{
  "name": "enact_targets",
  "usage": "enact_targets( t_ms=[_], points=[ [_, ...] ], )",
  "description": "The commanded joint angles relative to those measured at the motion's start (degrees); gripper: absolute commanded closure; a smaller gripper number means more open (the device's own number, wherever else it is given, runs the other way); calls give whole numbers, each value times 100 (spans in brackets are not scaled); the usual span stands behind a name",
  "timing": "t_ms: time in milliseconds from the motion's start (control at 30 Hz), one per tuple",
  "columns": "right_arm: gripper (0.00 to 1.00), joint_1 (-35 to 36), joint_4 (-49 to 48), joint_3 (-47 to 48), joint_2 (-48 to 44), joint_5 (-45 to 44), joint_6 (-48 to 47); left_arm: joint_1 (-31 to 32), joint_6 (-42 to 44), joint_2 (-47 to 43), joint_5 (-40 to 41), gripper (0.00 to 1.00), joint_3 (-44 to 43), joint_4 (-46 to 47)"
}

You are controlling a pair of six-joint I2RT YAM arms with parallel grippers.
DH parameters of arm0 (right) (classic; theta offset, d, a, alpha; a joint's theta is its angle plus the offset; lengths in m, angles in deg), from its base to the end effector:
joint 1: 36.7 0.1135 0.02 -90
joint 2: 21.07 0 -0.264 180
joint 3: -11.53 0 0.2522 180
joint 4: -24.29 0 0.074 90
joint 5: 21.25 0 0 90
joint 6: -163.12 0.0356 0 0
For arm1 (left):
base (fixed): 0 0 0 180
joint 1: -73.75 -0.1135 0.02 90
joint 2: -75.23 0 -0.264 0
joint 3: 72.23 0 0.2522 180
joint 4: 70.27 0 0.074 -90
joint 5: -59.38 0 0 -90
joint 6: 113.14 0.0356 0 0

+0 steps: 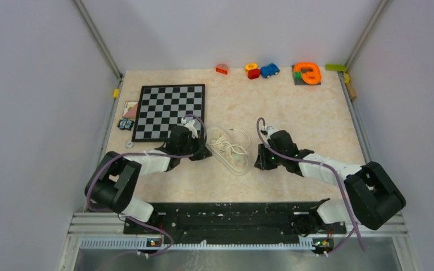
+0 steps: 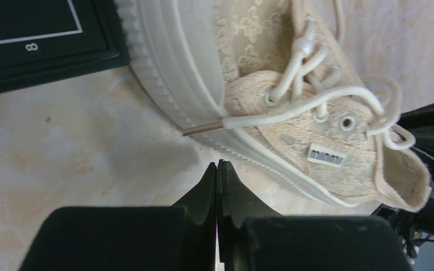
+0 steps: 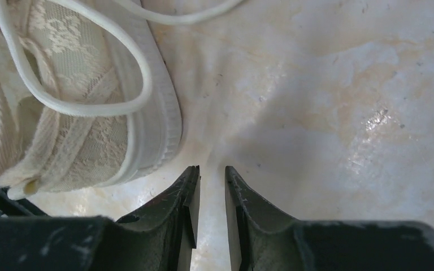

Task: Tie the shoes
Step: Cross the shoelace with the shoelace, then adjust the shoe at the center of the board.

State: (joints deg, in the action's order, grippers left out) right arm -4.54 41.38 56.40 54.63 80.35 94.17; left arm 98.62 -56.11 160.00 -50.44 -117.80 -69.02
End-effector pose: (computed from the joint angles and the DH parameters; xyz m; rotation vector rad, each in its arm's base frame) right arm 0.2030 0.1361 0.1593 -0.3383 2.4722 0.6560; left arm 0.2455 -0.1271 0.1509 0.0339 2.3539 -0.9125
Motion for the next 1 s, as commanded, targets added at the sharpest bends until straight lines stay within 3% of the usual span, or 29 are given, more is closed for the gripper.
enact_targets(
  t_ms=[0,67,233,367,500,567,733,967],
  points=[
    [76,422,-757,178,198,-715,117,31,-229,354,282,100,-197,218],
    [76,674,-824,292,431,-762,100,43,-265,596,236,100,-305,314],
    [76,1144,-1596,195,298,56,47,43,-235,1191,31,100,-749,563],
    [73,1240,-1307,322,-125,-65,-182,45,-145,1336,42,100,-1034,533],
    [69,1138,-596,517,-500,-677,-543,45,-24,982,237,100,-1013,159],
    [63,1086,-608,475,-713,-646,-725,45,101,664,377,100,-987,-101],
    [56,1017,-660,519,-724,-933,-959,44,510,-7,562,100,-1017,-670],
    [56,818,-720,591,-504,-372,-869,64,1175,-612,89,97,-805,-408]
  ],
)
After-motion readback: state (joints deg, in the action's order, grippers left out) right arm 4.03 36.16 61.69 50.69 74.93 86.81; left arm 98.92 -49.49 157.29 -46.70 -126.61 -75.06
